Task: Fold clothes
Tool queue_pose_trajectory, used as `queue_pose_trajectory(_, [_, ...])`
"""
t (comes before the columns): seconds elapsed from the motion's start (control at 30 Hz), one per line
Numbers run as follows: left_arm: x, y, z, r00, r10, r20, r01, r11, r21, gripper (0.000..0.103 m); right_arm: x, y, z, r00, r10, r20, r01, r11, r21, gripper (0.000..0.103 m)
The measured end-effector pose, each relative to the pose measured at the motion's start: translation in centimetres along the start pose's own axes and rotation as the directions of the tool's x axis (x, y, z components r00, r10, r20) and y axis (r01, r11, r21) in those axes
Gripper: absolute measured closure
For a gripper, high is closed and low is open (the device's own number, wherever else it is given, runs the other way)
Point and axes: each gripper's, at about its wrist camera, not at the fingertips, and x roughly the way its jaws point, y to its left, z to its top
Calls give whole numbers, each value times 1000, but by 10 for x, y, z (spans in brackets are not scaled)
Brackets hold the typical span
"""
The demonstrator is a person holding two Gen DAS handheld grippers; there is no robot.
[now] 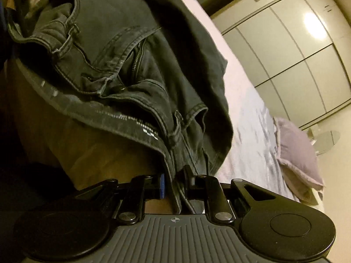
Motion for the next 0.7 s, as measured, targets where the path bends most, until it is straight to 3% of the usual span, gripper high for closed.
queue_pose_trajectory(0.07, [3, -12, 9, 998, -59, 11, 59, 998, -7, 71, -2, -14, -6, 1000, 11, -27, -8, 994, 109, 68])
queue_pose_trajectory(0.1, [-3, -12, 8, 996, -81, 27, 82, 996, -29, 70, -5, -23, -12, 999, 27, -31, -20, 980, 200, 65])
queue_pose_trajectory(0.13, [-15, -4, 3, 995, -87, 49, 90, 994, -64, 70, -9, -36, -20, 998, 51, -25, -40, 943, 330, 61])
queue_pose_trajectory(0.17, [-26, 4, -1, 995, -81, 66, 87, 991, -98, 70, -14, -47, -17, 997, 82, -5, -70, 881, 468, 58])
queue_pose_trajectory(0.2, [-35, 14, -5, 994, -68, 81, 78, 988, -131, 69, -17, -60, -19, 993, 115, 28, -109, 796, 596, 56])
queue_pose_trajectory(0.27, [-47, 36, -15, 996, -7, 86, 22, 983, -181, 65, -22, -69, -38, 977, 173, 126, -203, 566, 799, 46])
queue_pose_trajectory(0.37, [-50, 61, -25, 988, 147, 44, -136, 973, -187, 55, -17, -65, -55, 938, 189, 292, -331, 227, 916, 24])
queue_pose_trajectory(0.47, [-37, 86, -29, 964, 266, -11, -263, 947, -184, 51, 16, -69, -48, 901, 202, 384, -386, -28, 922, 24])
queue_pose_trajectory(0.57, [-24, 111, -29, 946, 324, -24, -323, 928, -184, 47, 38, -69, -53, 882, 132, 452, -407, -270, 873, 24])
queue_pose_trajectory(0.67, [-7, 133, -26, 929, 369, -41, -371, 917, -146, 40, 50, -73, -61, 874, 6, 487, -426, -472, 772, 23])
queue_pose_trajectory(0.7, [0, 140, -26, 921, 386, -53, -390, 913, -121, 37, 54, -74, -62, 874, -21, 485, -426, -511, 746, 23])
